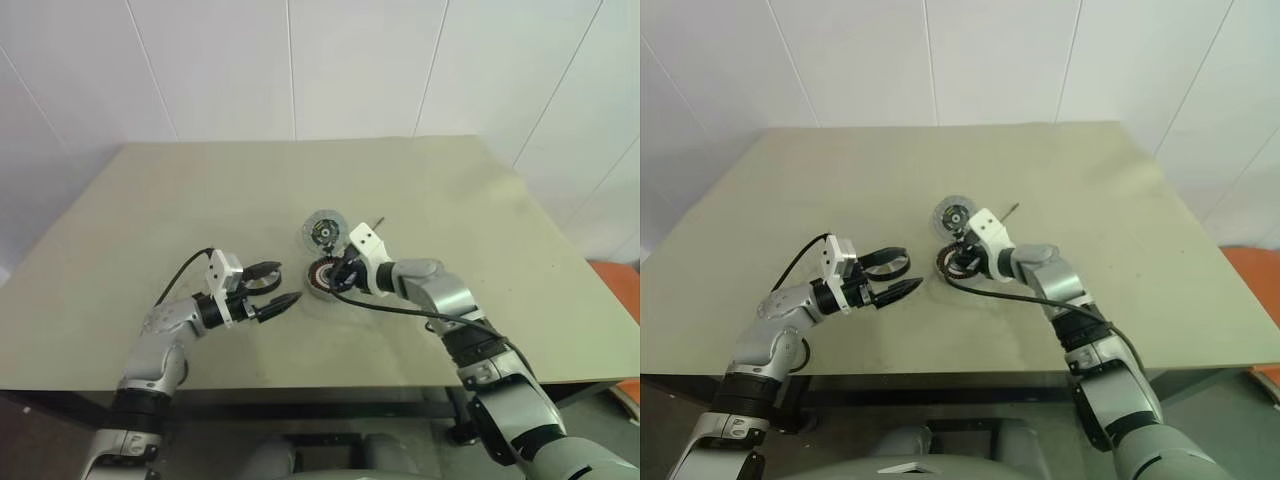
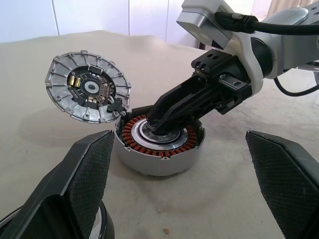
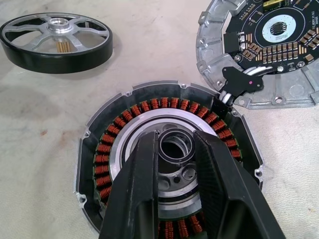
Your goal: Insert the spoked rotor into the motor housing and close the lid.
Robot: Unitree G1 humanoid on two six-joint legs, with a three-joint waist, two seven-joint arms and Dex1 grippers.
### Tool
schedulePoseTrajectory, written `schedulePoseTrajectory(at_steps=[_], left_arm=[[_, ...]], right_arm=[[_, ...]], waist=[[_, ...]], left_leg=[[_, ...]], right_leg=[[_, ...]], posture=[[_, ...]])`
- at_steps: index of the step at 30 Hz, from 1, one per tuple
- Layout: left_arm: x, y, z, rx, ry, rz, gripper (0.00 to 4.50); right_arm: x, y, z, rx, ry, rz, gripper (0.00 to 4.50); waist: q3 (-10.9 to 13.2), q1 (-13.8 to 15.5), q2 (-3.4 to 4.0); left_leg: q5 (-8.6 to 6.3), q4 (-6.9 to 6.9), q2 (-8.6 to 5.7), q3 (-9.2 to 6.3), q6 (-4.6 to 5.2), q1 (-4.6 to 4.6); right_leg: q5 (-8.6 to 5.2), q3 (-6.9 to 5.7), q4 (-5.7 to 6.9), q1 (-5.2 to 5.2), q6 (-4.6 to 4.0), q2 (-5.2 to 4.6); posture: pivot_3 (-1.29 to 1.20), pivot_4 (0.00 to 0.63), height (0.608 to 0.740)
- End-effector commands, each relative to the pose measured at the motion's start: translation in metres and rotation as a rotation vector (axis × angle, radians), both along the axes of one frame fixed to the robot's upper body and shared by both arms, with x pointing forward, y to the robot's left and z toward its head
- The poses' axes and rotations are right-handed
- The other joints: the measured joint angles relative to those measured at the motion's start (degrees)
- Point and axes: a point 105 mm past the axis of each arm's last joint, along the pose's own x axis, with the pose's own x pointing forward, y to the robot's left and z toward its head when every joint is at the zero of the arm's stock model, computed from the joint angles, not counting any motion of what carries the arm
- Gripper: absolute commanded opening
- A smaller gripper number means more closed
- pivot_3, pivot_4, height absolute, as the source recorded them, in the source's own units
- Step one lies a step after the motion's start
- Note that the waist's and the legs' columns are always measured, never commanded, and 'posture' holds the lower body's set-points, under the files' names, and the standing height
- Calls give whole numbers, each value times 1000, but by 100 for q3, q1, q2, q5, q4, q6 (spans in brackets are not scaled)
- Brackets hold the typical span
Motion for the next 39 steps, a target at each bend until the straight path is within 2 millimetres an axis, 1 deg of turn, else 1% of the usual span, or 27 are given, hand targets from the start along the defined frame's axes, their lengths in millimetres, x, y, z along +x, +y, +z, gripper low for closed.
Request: schedulePoseTrajectory(at_steps=[1,7,10,19,29,39], left_arm=[[3,1,12,-9,-52,9,4500],[3,2,10,-4,-47,11,4500],[4,2,8,-3,-43,15,4500],[3,4,0,3,-21,29,4500],[4,4,-2,7,-18,33,4500],[4,5,-2,9,-14,35,4500]], right_arm=[[-2,-2,-1,-23,17,8,691],[-2,-3,-2,-24,25,2,691],[-1,0,-2,-10,24,-2,691],[-8,6,-10,-14,28,10,691],[-11,5,-11,-19,35,20,691],[-14,13,-10,25,53,29,691]], waist=[[0,-1,0],[0,-2,0],[0,-2,0],[-2,-4,0],[-2,-3,0],[-2,-10,0]], left_leg=[[0,0,0,0,0,0],[0,0,0,0,0,1],[0,0,0,0,0,1],[0,-1,1,0,0,2],[0,-1,1,0,0,2],[0,-2,2,0,0,2]], right_leg=[[0,0,0,0,0,0],[-6,0,0,1,4,0],[-15,0,0,1,12,0],[-14,0,0,1,13,0],[-15,0,-1,1,12,-1],[-17,0,-1,1,10,0]], posture=[[0,0,740],[0,0,740],[0,0,740],[0,0,740],[0,0,740],[0,0,740]])
